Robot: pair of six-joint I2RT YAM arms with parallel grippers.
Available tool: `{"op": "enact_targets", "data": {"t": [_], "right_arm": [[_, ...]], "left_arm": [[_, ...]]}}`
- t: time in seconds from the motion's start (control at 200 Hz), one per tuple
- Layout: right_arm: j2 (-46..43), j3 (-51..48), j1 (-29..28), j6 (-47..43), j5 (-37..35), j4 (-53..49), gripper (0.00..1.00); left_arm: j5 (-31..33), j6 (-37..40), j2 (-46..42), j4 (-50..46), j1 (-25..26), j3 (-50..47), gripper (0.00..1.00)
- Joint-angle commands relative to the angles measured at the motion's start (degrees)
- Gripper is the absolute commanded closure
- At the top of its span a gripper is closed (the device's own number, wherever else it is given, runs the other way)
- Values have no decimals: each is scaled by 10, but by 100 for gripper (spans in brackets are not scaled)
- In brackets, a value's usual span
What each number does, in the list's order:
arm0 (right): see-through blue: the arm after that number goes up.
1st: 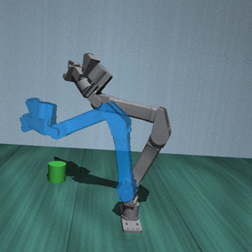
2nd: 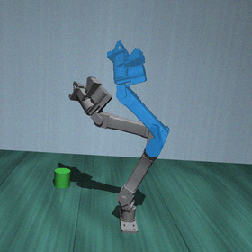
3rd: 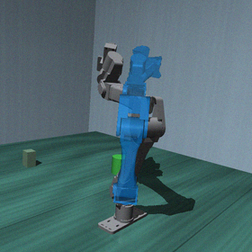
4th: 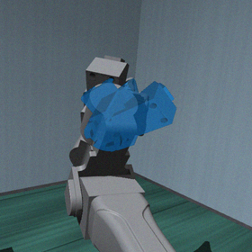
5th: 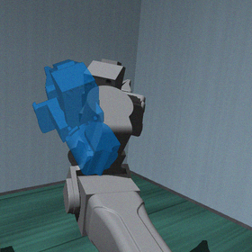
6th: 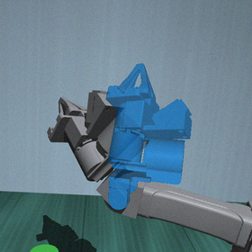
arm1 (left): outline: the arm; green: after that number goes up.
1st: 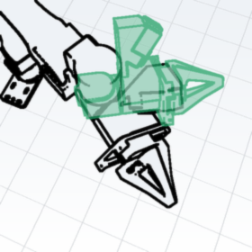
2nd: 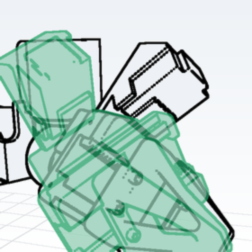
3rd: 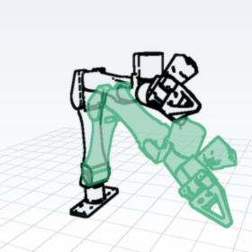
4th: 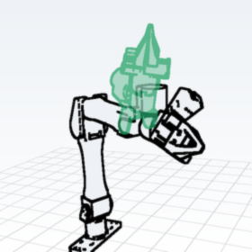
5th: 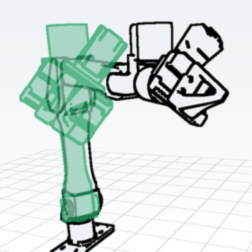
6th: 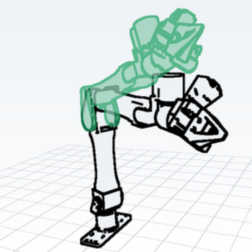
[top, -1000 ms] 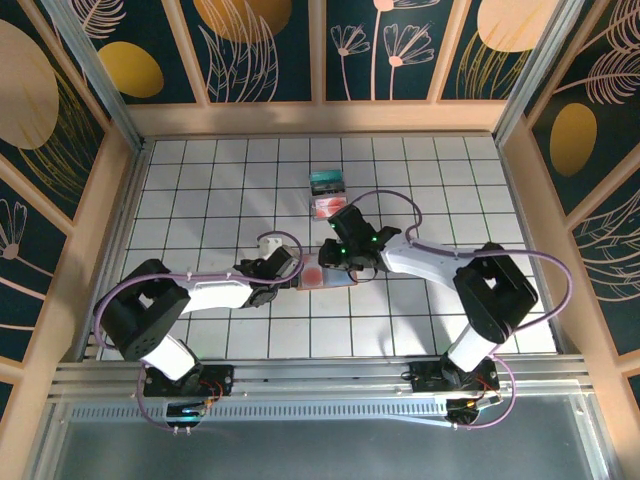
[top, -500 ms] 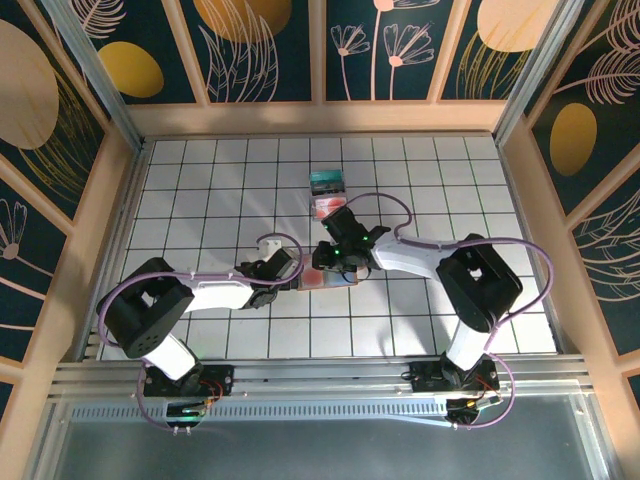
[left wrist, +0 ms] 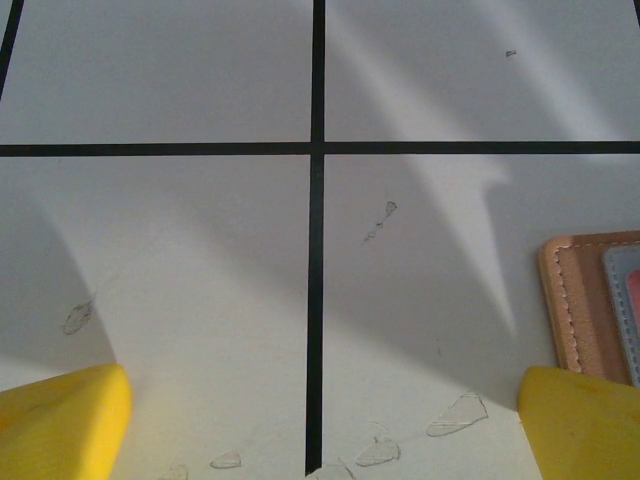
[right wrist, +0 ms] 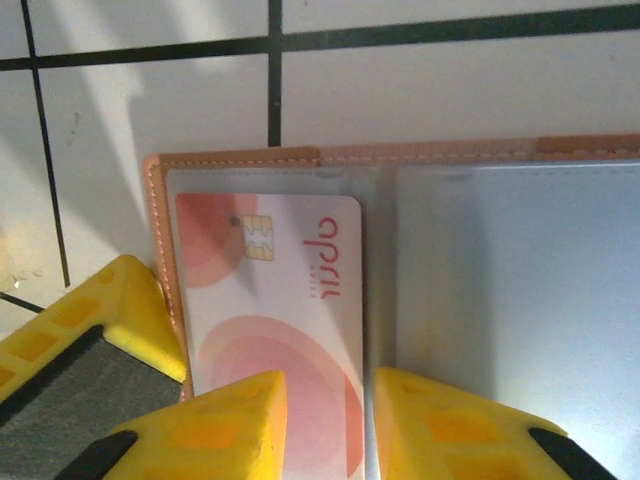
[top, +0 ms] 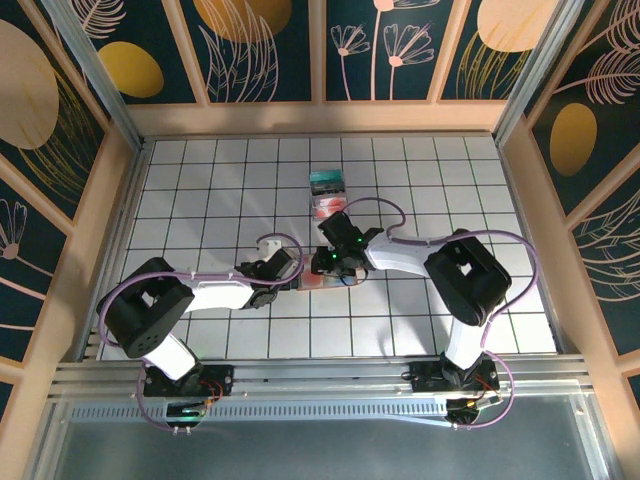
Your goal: Take the credit cards out of the card holder
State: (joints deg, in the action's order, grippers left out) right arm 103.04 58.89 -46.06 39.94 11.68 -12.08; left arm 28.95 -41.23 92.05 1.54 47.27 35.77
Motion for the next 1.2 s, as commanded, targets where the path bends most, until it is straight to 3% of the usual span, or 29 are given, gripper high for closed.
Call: {"op": "enact_targets", "data": {"t": [0.0,0.315,0.616,1.196], "right_arm": [[10,20,-5,-3,-11,-19,71],[21,16,-5,6,-32,-39,68],[13,-8,-5,10,33,40,74],[-22,-40,15,23,81,113,75]], "left_arm": [[-2,-9,12,-9,2,-2,1],[-1,-9,9,-14,2,-3,1],[-5,-11,11,-14,2,-5,1],[-12,-15,13,-13,2,-10,1]]}}
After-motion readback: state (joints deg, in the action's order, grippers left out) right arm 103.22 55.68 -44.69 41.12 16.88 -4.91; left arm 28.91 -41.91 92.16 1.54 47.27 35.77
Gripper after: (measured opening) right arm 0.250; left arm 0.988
